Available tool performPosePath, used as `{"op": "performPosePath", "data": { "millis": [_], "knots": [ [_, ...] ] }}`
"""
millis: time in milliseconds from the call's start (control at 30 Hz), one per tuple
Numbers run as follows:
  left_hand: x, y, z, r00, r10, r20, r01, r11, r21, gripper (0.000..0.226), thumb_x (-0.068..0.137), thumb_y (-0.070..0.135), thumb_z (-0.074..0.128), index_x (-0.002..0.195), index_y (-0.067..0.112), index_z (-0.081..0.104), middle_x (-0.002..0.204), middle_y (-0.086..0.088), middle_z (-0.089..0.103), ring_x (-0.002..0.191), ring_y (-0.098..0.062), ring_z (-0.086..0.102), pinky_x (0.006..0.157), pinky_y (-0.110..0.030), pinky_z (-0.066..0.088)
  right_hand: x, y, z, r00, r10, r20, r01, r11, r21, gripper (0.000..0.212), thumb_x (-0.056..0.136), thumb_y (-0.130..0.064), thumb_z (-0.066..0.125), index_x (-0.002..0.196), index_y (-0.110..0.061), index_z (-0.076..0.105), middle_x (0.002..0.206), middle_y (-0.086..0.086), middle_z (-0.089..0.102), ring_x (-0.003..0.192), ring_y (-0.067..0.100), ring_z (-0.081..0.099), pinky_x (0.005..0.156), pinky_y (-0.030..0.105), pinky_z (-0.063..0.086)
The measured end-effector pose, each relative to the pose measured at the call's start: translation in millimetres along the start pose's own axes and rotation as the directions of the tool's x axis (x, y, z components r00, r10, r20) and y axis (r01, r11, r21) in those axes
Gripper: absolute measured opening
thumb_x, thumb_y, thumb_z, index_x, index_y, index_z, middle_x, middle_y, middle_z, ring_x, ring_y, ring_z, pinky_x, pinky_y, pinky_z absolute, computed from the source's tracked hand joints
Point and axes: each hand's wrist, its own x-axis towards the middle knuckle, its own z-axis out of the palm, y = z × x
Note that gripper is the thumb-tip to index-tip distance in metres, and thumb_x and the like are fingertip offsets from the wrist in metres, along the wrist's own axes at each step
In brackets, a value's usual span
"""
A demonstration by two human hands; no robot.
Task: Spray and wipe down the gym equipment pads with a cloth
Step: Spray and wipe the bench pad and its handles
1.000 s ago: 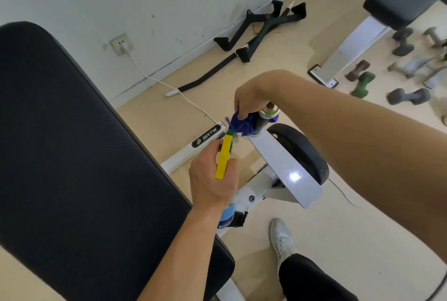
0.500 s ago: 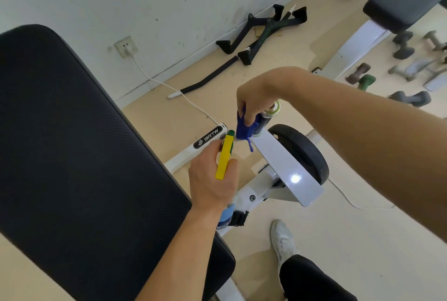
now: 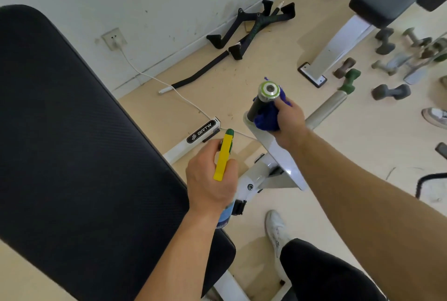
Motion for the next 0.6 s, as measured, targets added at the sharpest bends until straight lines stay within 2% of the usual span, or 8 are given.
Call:
{"op": "performPosePath", "data": {
  "millis": [100,167,233,333,400,467,533,600],
  "knots": [
    [-3,6,-4,1.0,-0.005,-0.001,0.005,1.0,-0.018,0.015,0.082,0.017,0.055,0.087,0.014,0.069,0.066,-0.004,0.063,0.06,-0.024,0.056,0.06,-0.041,0.048,-26,25,18,0.993,0.037,-0.113,-0.025,0.994,0.105,0.023,0.103,-0.018,0.051,0.126,-0.021,0.054,0.122,0.008,0.059,0.107,0.029,0.061,0.091,0.053,0.055],
    [-4,8,-7,1.0,0.003,-0.003,-0.003,1.0,-0.014,0.017,0.081,0.017,0.054,0.086,0.011,0.068,0.067,-0.008,0.064,0.061,-0.027,0.056,0.061,-0.045,0.049,-35,22,29,0.982,0.099,-0.159,-0.07,0.982,0.177,0.023,0.103,-0.014,0.048,0.125,-0.021,0.049,0.12,0.008,0.056,0.099,0.026,0.062,0.085,0.048,0.058],
    [-6,9,-10,1.0,0.008,-0.006,-0.008,1.0,-0.014,0.017,0.081,0.018,0.054,0.086,0.009,0.067,0.066,-0.01,0.062,0.06,-0.029,0.055,0.061,-0.05,0.049,-39,5,39,0.97,0.18,-0.166,-0.145,0.969,0.199,0.03,0.101,-0.005,0.045,0.13,-0.015,0.048,0.128,0.013,0.056,0.093,0.025,0.062,0.08,0.042,0.059],
    [-6,9,-11,1.0,0.012,-0.012,-0.012,1.0,-0.006,0.016,0.083,0.02,0.054,0.085,0.011,0.067,0.064,-0.008,0.06,0.058,-0.028,0.054,0.059,-0.051,0.05,-48,-22,45,0.935,0.305,-0.182,-0.254,0.932,0.258,0.041,0.095,0.006,0.052,0.134,-0.007,0.051,0.129,0.015,0.054,0.113,0.032,0.06,0.092,0.044,0.057],
    [-6,11,-13,1.0,0.009,-0.01,-0.01,1.0,-0.013,0.016,0.084,0.021,0.054,0.084,0.012,0.067,0.064,-0.007,0.06,0.058,-0.026,0.054,0.06,-0.047,0.05,-59,-29,42,0.936,0.315,-0.159,-0.262,0.923,0.283,0.034,0.092,0.006,0.058,0.123,-0.007,0.053,0.121,0.011,0.053,0.121,0.032,0.055,0.095,0.042,0.054],
    [-7,12,-18,1.0,-0.005,-0.019,0.004,1.0,-0.023,0.017,0.083,0.021,0.054,0.085,0.011,0.068,0.065,-0.008,0.062,0.059,-0.024,0.055,0.061,-0.043,0.049,-74,-23,43,0.941,0.301,-0.156,-0.242,0.918,0.314,0.015,0.092,-0.001,0.058,0.105,-0.006,0.054,0.112,0.01,0.056,0.113,0.031,0.061,0.084,0.039,0.06],
    [-7,11,-27,0.999,-0.016,-0.048,0.014,1.0,-0.028,0.017,0.082,0.02,0.054,0.084,0.01,0.068,0.064,-0.008,0.061,0.058,-0.026,0.054,0.059,-0.046,0.049,-93,-9,53,0.946,0.3,-0.122,-0.247,0.912,0.327,0.019,0.093,-0.012,0.06,0.111,-0.01,0.055,0.116,0.016,0.059,0.094,0.034,0.067,0.061,0.036,0.062],
    [-8,6,-43,0.996,-0.029,-0.089,0.026,0.999,-0.031,0.014,0.081,0.019,0.055,0.08,0.009,0.064,0.06,-0.008,0.056,0.055,-0.03,0.053,0.056,-0.051,0.048,-118,4,78,0.945,0.327,-0.02,-0.316,0.925,0.212,0.023,0.093,-0.02,0.063,0.113,-0.014,0.055,0.11,0.017,0.063,0.08,0.031,0.068,0.055,0.034,0.059]
  ]
}}
